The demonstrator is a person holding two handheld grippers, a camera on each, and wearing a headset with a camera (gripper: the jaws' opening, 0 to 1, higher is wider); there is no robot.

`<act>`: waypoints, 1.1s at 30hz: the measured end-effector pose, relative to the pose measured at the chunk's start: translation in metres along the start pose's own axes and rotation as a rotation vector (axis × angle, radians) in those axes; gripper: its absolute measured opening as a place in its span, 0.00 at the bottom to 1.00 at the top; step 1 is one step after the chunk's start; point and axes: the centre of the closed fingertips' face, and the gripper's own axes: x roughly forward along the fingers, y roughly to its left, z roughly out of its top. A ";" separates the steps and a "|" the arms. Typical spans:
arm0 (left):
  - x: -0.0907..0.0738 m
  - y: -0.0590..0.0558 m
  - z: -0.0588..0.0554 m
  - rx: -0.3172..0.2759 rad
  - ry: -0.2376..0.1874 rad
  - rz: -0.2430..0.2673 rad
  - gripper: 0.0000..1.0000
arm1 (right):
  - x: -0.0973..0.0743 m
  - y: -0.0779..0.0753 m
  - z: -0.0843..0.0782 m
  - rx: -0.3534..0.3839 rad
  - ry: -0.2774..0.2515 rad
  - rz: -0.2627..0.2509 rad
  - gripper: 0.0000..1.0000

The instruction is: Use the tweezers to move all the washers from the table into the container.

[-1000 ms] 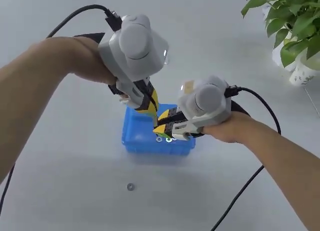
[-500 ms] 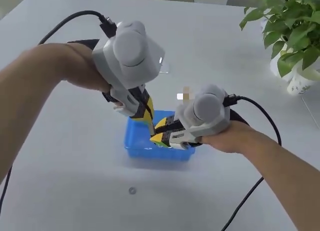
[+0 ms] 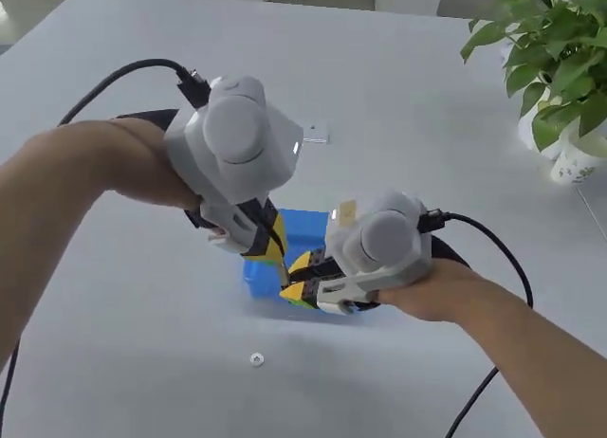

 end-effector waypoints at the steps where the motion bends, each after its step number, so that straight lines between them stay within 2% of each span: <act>1: 0.000 -0.001 -0.001 -0.003 0.000 -0.001 0.05 | 0.001 0.002 0.000 0.000 0.000 0.003 0.11; 11: 0.002 -0.015 -0.004 -0.019 -0.004 0.003 0.05 | 0.006 0.015 -0.002 0.001 -0.006 0.022 0.11; 19: 0.007 -0.029 -0.009 -0.034 0.000 -0.006 0.05 | 0.014 0.032 -0.006 -0.005 -0.003 0.052 0.11; 33: 0.012 -0.044 -0.012 -0.043 -0.004 -0.015 0.05 | 0.022 0.047 -0.008 -0.007 -0.010 0.074 0.11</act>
